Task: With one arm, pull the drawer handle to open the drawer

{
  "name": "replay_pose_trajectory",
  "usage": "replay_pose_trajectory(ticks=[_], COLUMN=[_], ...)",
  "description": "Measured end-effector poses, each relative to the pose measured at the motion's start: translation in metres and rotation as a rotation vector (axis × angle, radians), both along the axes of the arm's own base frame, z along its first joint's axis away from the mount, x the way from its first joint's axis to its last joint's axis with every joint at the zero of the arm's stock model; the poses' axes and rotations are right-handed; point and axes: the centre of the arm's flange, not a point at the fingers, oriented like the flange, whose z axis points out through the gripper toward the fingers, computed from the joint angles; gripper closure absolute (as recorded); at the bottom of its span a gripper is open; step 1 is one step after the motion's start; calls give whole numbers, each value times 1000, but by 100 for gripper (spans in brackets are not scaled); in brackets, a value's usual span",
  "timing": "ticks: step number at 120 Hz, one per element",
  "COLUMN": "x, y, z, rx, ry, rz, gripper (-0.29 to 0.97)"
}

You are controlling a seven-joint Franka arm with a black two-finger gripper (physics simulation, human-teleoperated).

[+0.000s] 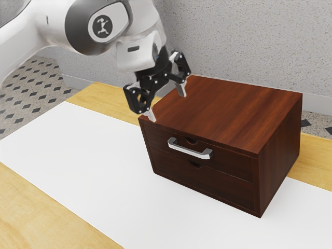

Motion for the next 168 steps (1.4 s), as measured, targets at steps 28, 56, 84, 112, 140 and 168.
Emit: replay_pose_trajectory(ticks=[28,56,84,112,140,168], x=[-23,-32,-30,-39,-63,-73], y=[15,31,41,43,69,130], z=[12,-2,-26,-30,-12,-11], rx=[9,10,39,58,69,71], ry=[33,93,141,151,123,128], rz=[-89,-140,-175,-211,-194,-100], gripper=[0,0,0,0,0,0])
